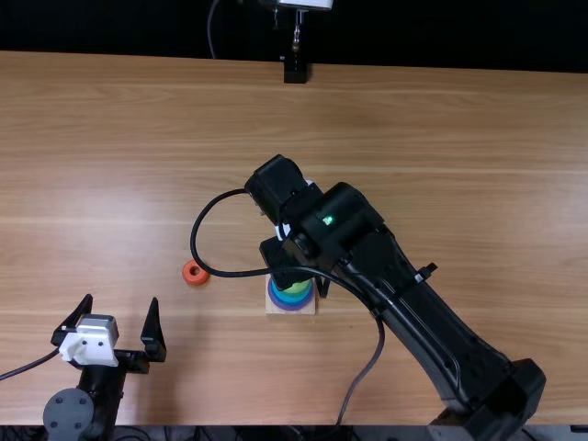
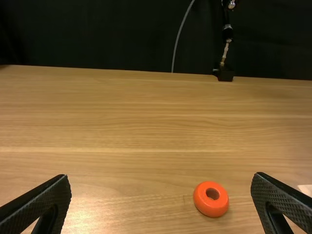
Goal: Build the Hanoi tower: stack the rings onto the peg from bottom to top in this color order: purple, dark blue, light blue, dark green, light green, yellow, orange.
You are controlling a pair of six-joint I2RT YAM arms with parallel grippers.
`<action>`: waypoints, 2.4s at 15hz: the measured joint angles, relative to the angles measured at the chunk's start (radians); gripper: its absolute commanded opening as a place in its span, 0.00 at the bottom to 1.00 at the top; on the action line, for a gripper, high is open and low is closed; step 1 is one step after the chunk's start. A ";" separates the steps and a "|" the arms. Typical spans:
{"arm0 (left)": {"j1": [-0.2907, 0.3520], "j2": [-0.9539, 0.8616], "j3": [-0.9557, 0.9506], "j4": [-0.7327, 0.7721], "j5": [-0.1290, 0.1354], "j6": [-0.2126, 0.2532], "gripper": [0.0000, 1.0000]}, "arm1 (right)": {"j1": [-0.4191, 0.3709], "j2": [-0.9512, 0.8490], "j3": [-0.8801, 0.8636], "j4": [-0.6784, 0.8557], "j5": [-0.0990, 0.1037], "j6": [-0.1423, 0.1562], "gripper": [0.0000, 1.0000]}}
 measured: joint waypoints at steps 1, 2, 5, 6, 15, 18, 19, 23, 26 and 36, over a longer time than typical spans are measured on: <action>0.000 0.000 0.000 0.000 0.000 0.000 1.00 | 0.000 0.000 0.000 -0.001 0.000 0.000 0.00; 0.000 0.000 0.000 0.000 0.000 0.000 1.00 | 0.000 0.000 0.000 0.000 0.001 0.000 0.00; 0.000 0.000 0.000 0.000 0.000 0.000 1.00 | 0.000 0.001 0.000 -0.002 0.005 -0.001 1.00; 0.000 0.000 0.000 0.000 0.000 0.000 1.00 | 0.000 0.002 0.000 -0.003 0.005 -0.002 1.00; 0.000 0.000 0.000 0.000 0.000 0.000 1.00 | -0.025 0.013 -0.005 0.430 0.002 -0.001 1.00; 0.000 0.000 0.000 -0.001 0.000 0.000 1.00 | -0.165 -0.024 -0.146 0.741 0.001 -0.004 1.00; 0.000 0.000 0.000 -0.001 0.000 0.000 1.00 | -0.225 -0.103 -0.232 0.845 0.001 -0.005 1.00; 0.000 0.000 0.000 0.000 0.000 -0.001 1.00 | -0.426 -0.579 -0.497 1.092 0.008 -0.057 1.00; 0.000 0.000 0.000 -0.001 0.000 0.000 1.00 | -0.514 -0.834 -0.786 1.093 0.007 -0.108 1.00; 0.000 0.000 0.000 0.000 0.000 0.000 1.00 | -0.707 -1.664 -1.788 1.517 0.000 -0.152 1.00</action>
